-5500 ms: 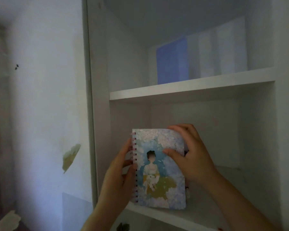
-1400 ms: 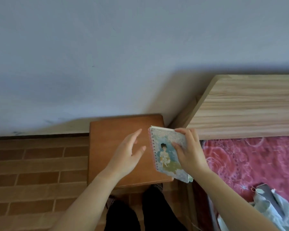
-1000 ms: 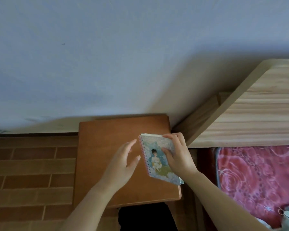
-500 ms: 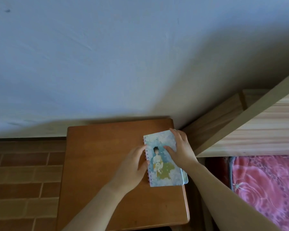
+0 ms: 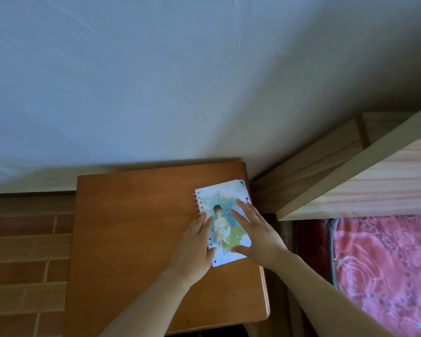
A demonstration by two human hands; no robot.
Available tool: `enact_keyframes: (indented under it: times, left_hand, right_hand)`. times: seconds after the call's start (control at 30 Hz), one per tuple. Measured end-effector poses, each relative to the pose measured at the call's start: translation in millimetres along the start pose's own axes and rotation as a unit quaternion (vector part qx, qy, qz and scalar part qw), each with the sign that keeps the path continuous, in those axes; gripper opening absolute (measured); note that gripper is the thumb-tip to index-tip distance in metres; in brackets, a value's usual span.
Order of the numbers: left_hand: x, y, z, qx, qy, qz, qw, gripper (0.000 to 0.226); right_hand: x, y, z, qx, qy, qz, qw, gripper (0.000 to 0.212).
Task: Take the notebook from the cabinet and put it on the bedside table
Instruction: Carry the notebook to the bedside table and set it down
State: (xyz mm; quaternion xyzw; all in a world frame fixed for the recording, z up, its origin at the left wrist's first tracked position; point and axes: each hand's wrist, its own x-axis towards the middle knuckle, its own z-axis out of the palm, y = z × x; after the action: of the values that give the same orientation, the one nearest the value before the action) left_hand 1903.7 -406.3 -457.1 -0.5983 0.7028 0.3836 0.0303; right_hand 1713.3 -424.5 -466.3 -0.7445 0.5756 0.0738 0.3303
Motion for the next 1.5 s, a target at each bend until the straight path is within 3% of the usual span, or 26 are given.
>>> enact_keyframes:
  times: [0.13, 0.7, 0.93, 1.17, 1.5]
  left_hand:
    - [1, -4, 11, 0.02, -0.01, 0.011, 1.0, 0.075]
    - [48, -24, -22, 0.119, 0.045, 0.015, 0.992, 0.065]
    - [50, -24, -21, 0.131, 0.022, 0.012, 0.991, 0.066]
    - [40, -15, -48, 0.146, -0.04, 0.005, 0.988, 0.059]
    - [-58, 33, -129, 0.093, 0.006, 0.03, 0.995, 0.046]
  right_hand:
    - [-1, 6, 11, -0.026, 0.002, 0.005, 1.0, 0.088]
    - [63, -14, -6, -0.023, 0.049, 0.031, 0.998, 0.088]
    - [61, -17, -7, -0.015, 0.047, 0.046, 0.998, 0.086]
    - [42, -29, -29, 0.024, 0.041, 0.088, 0.995, 0.072]
    - [-45, -96, -99, 0.103, 0.099, 0.091, 0.986, 0.039]
